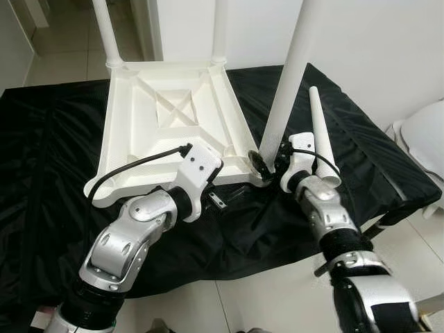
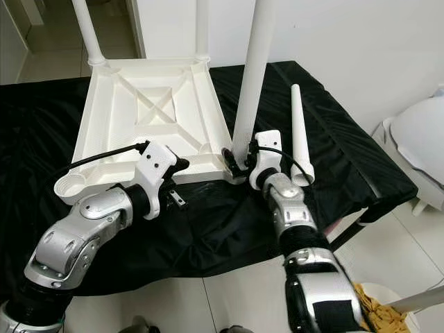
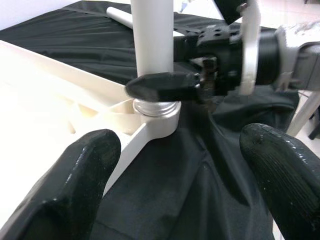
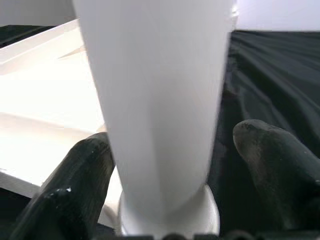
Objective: Building children table
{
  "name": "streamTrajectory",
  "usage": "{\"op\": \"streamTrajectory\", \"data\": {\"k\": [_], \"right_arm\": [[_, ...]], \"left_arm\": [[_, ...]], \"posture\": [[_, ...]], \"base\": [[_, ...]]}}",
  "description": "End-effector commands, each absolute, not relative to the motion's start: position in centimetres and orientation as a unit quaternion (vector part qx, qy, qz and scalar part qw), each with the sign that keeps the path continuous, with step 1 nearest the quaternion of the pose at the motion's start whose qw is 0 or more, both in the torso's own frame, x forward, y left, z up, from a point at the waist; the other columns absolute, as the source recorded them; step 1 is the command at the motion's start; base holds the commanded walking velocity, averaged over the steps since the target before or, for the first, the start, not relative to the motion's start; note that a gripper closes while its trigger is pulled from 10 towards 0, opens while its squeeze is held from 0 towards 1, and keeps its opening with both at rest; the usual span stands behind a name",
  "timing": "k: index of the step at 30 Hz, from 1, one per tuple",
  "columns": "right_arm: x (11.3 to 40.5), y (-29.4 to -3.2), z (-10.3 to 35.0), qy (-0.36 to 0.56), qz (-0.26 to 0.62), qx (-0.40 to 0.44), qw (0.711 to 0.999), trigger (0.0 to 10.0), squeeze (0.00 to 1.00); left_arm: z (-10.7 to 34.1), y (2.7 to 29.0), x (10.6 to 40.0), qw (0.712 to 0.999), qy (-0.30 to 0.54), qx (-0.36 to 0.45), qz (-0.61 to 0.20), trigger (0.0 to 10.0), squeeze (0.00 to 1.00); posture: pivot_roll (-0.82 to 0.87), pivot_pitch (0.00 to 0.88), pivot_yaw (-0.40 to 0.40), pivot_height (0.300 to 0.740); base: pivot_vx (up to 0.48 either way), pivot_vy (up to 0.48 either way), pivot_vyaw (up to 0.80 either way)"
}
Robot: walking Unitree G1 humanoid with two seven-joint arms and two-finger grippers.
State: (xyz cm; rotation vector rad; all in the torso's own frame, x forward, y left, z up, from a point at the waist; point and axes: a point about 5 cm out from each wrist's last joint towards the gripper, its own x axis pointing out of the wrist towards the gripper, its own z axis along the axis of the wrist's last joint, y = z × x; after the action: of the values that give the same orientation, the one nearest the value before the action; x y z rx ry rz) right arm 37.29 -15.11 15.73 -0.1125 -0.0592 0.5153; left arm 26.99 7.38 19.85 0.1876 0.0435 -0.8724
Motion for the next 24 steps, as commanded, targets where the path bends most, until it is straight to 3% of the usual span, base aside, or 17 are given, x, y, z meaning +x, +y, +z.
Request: {"op": "streamTrajectory", "data": {"k": [1,8,9,10,11,12,24], "right_arm": [[37.5,-15.5,15.7,-0.02,0.272,-0.075,0.959,10.0,0.0],[37.8,-16.4,15.4,0.006,0.295,-0.094,0.951,10.0,0.0],[37.9,-16.6,15.4,0.011,0.294,-0.094,0.951,9.0,0.0],[37.9,-16.7,15.3,0.015,0.295,-0.095,0.951,4.0,0.0],[37.9,-16.7,15.3,0.015,0.295,-0.095,0.951,4.0,0.0],[37.9,-16.9,15.3,0.019,0.301,-0.092,0.949,0.0,0.0],[37.8,-17.2,14.9,0.017,0.306,-0.083,0.948,0.0,0.0]], "left_arm": [[19.9,7.4,27.0,0.905,0.022,0.095,-0.414,10.0,0.0],[20.1,7.6,27.1,0.907,0.017,0.098,-0.409,10.0,0.0],[20.1,7.6,27.1,0.908,0.017,0.099,-0.408,10.0,0.0],[20.1,7.6,27.1,0.908,0.016,0.099,-0.407,10.0,0.0],[20.1,7.6,27.1,0.908,0.016,0.099,-0.407,10.0,0.0],[20.1,7.7,27.0,0.909,0.016,0.098,-0.404,10.0,0.0],[20.1,7.7,26.8,0.91,0.017,0.096,-0.404,10.0,0.0]], "posture": [[0.0,0.029,-0.038,0.74],[0.01,0.018,-0.043,0.74],[0.01,0.015,-0.046,0.74],[0.02,0.014,-0.049,0.74],[0.02,0.014,-0.049,0.74],[0.02,0.013,-0.056,0.74],[0.02,0.017,-0.055,0.74]], "base": [[0.0,0.0,0.0],[0.0,0.0,0.0],[0.0,0.0,0.0],[0.0,0.0,0.0],[0.0,0.0,0.0],[0.0,0.0,0.0],[0.0,0.0,0.0]]}}
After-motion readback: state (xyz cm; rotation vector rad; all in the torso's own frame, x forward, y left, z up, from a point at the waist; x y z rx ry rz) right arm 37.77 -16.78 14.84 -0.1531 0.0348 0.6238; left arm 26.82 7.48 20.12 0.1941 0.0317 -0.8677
